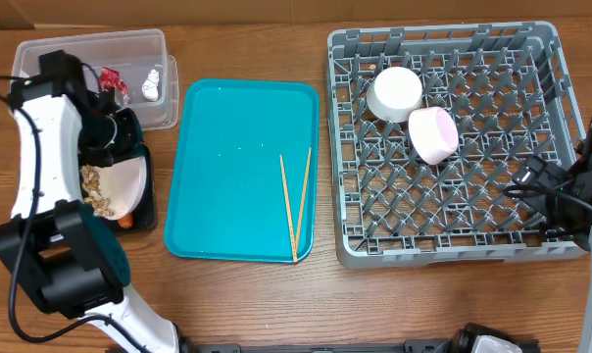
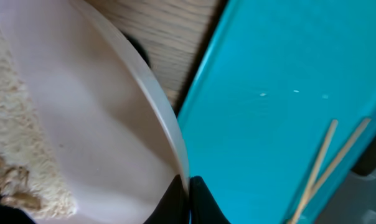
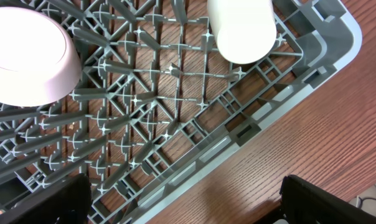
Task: Sort waste into correct bins and load items into the dishwasher
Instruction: 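Tilt the plate to pour rice and peanuts onto the black tray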
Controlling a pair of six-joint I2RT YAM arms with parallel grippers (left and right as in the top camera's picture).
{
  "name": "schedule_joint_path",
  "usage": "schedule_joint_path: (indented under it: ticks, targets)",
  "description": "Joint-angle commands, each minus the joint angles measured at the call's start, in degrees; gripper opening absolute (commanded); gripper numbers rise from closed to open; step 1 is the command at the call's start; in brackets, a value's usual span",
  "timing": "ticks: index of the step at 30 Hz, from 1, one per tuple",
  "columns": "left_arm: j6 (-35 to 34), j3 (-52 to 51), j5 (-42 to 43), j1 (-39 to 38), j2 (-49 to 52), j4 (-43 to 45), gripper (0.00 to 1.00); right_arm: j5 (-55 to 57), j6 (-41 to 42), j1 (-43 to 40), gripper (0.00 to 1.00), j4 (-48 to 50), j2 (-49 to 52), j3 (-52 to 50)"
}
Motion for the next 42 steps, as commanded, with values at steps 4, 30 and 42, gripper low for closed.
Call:
schedule_joint_path:
  ticks: [4,30,42]
  targets:
    - [7.4,1.7,18.9,5.5,-2.1,-0.7,0.04,0.0,-0.2,-0.3,1.00,0.2,-0.7,1.0]
    - [17.7,1.7,41.5,16.9,-2.1,-9.1,0.04,0.0,-0.2,-0.3,1.00,0.2,-0.7,1.0]
    - [18.3,1.7,41.3,18.0,-2.1,-10.8,0.04,0.0,-0.2,-0.3,1.00,0.2,-0.7,1.0]
